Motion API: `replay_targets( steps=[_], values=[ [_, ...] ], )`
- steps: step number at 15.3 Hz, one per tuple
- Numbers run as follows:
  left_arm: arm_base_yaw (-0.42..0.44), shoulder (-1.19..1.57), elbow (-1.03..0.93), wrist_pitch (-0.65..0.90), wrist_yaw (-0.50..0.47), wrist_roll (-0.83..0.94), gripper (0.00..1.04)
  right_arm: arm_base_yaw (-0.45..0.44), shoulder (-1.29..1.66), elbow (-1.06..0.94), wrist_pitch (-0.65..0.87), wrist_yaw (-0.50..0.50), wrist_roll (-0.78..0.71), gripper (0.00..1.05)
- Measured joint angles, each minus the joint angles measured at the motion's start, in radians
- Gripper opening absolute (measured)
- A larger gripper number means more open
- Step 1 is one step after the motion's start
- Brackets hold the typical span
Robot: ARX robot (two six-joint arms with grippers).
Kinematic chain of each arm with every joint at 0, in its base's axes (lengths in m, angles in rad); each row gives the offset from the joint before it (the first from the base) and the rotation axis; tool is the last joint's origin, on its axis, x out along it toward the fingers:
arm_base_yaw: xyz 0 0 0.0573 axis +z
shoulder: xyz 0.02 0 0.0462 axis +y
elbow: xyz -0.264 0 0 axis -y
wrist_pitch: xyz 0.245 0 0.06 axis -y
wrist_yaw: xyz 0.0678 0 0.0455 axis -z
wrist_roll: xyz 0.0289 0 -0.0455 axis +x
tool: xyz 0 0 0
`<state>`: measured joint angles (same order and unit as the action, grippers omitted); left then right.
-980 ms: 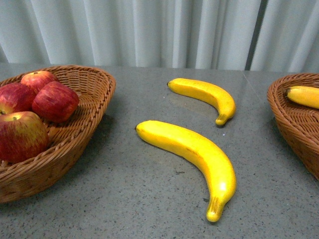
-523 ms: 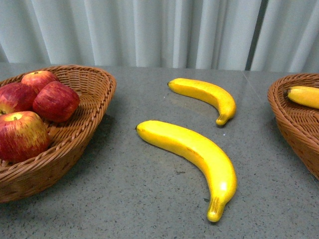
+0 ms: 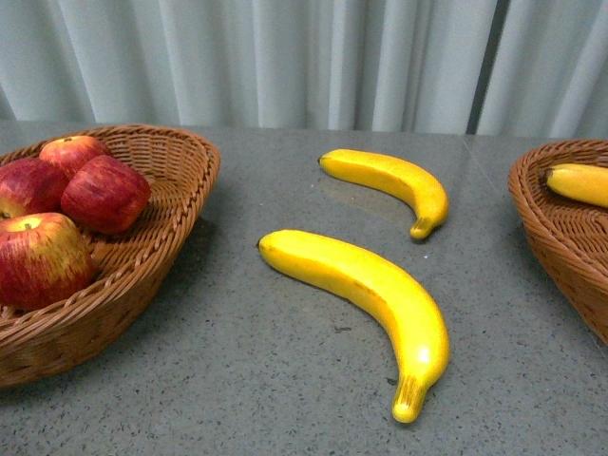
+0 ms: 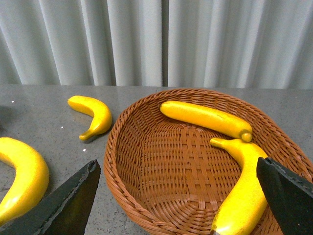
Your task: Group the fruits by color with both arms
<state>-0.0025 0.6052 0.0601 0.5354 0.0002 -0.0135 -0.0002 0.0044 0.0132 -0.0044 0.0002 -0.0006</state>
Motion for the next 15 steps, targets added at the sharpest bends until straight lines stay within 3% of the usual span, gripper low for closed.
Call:
replay_targets(
  steps=[2,3,15],
  values=[
    [0.001,-0.065,-0.014,-0.047,0.000,0.000,0.02,0.000,0.000,0.000,0.000,0.000,0.000,0.98],
    [0.001,-0.078,-0.046,0.000,0.000,0.000,0.02,0.000,0.000,0.000,0.000,0.000,0.000,0.98],
    [0.001,-0.417,-0.046,-0.347,0.000,0.000,0.02,0.000,0.000,0.000,0.000,0.000,0.000,0.98]
  ],
)
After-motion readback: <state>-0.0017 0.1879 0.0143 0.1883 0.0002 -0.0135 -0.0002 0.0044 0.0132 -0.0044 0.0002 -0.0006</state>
